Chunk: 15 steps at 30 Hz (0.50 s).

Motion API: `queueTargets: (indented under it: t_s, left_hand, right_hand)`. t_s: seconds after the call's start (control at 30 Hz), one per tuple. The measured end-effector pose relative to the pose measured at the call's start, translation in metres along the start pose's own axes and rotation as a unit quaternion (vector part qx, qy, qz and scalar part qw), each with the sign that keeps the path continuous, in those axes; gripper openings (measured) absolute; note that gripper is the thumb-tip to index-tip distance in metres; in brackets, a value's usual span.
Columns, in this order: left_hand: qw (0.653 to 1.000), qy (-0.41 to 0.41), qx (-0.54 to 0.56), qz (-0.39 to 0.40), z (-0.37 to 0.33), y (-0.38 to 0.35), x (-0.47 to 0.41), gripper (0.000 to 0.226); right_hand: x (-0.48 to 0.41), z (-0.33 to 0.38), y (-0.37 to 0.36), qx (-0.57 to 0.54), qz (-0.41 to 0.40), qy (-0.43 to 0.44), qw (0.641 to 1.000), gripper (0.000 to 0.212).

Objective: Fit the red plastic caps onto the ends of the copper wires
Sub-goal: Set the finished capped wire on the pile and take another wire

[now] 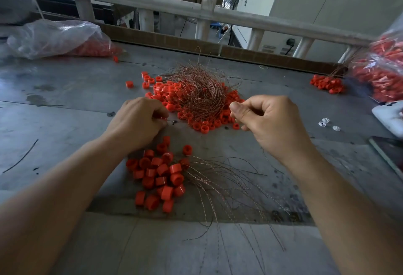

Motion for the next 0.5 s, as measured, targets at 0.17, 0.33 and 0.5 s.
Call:
queueTargets:
  t_s: [0.17,0.33,0.5]
  left_hand:
    - [0.997,0.038,0.068,-0.003,-0.002,0.021,0.008,0.014]
    - [0.94,-0.028,0.326,0.093,-0.037,0.04,0.028,0.007]
    - [0.958,-0.08,0.246,0.125,-0.056,0.023,0.034,0.005]
  right_hand:
    - [0.003,-0.002,-0.005,0.054,0.039,0.003,0.998,0.022]
    - [0.005,-0.008,-0.018,0.147,0.104,-0.018,0.984,0.018]
    - [0.003,-0.011,-0.015,0.155,0.098,-0.026,0.983,0.017]
Point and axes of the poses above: each hand's wrist, its own x-axis away from the middle knuckle, its own y-axis out of the back of the hand, z = x × y, the point moved 4 cm from there along -x, towards the middle knuckle, and after that the axes turned 2 degrees about -y, right-handed, at the moved point
